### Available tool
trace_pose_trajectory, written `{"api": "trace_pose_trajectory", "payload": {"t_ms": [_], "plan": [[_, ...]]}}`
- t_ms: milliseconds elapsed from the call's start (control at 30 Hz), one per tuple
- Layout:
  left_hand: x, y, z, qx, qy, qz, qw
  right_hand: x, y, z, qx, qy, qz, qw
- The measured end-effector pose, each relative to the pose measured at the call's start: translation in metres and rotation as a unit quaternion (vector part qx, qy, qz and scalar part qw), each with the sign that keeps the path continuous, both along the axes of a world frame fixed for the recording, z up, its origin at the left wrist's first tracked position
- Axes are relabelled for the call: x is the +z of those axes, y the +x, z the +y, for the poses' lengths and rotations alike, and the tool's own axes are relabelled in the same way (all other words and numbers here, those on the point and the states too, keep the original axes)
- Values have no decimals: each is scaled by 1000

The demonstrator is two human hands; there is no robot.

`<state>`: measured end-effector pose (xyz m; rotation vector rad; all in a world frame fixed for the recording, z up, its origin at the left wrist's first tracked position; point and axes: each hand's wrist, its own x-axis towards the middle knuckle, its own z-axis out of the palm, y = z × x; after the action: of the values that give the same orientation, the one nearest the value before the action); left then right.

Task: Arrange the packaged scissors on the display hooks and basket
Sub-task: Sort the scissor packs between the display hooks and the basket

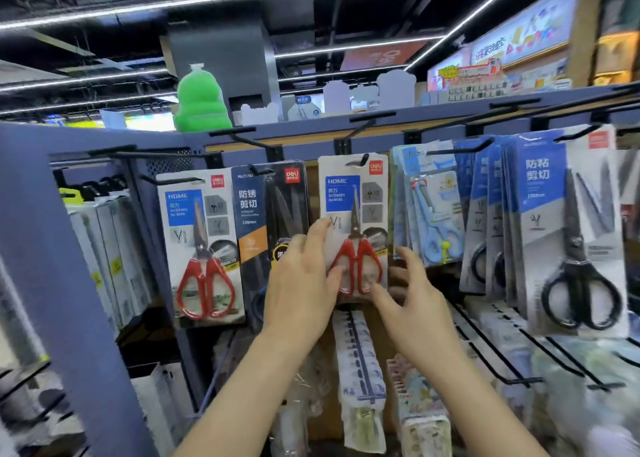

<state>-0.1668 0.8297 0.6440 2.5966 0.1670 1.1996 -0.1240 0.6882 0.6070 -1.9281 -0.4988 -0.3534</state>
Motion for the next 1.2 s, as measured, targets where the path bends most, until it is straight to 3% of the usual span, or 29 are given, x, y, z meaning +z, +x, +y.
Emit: {"api": "trace_pose_trajectory", "payload": {"t_ms": [167,300,467,700,900,1100,1200], "plan": [[-15,-11,1,-49,-10,-87,995,-17,-18,-42,9,-42,7,999],[-45,-17,-18,-136,-7,-118,984,-36,-41,-92,57,-134,18,989],[-96,-27,-74,-251,-20,-23,968,-70,-65,-174,69,-261,110,957],[-191,-42,-194,-382,22,163,910,-171,-96,-331,-12,-415,194,889],[-303,-53,-322,-420,47,320,848,-258,-168,-486,-115,-398,318,853],[-395,-59,-447,-427,46,429,795,-319,-239,-606,-247,-273,472,801],[-416,-47,-504,-433,38,506,745,-346,-251,-647,-292,-232,530,762]]}}
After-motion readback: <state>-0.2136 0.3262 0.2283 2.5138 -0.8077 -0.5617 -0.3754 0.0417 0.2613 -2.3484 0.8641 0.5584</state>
